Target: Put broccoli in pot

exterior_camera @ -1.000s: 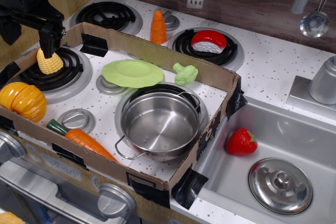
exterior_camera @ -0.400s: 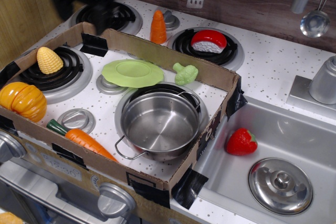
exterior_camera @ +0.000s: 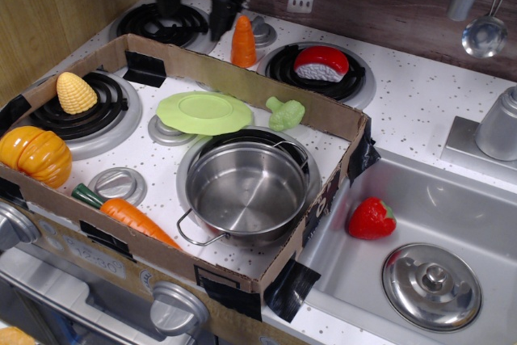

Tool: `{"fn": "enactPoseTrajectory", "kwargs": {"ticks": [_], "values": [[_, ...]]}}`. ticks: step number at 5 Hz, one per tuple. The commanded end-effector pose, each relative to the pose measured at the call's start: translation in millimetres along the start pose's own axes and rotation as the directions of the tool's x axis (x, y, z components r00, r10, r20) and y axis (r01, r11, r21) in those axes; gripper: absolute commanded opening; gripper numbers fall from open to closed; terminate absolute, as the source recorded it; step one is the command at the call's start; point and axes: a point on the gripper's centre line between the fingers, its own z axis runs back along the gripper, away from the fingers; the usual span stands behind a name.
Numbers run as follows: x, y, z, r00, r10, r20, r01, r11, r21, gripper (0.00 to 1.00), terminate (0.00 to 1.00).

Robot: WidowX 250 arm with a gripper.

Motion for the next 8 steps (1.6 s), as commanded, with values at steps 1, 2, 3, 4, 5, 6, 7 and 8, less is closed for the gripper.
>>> {"fn": "enactPoseTrajectory", "kwargs": {"ticks": [1, 2, 3, 4, 5, 6, 7, 8], "values": [[-4, -27, -24, 0.995, 0.082, 0.058, -0.078, 0.995, -0.063, 1.0, 0.0], [-7, -39, -25, 0.991, 0.123, 0.06, -0.119, 0.991, -0.065, 1.0, 0.0], [0, -45, -21, 0.992, 0.093, 0.082, -0.087, 0.993, -0.078, 1.0, 0.0], [7, -52, -18, 0.993, 0.076, 0.091, -0.068, 0.994, -0.088, 1.0, 0.0], [12, -61, -15, 0.994, 0.07, 0.079, -0.061, 0.993, -0.105, 1.0, 0.0], [13, -69, -18, 0.994, 0.078, 0.076, -0.067, 0.988, -0.139, 1.0, 0.0], [12, -76, -22, 0.995, 0.085, 0.046, -0.074, 0.977, -0.2, 1.0, 0.0], [14, -81, -20, 0.995, 0.086, 0.047, -0.072, 0.966, -0.249, 1.0, 0.0]]}}
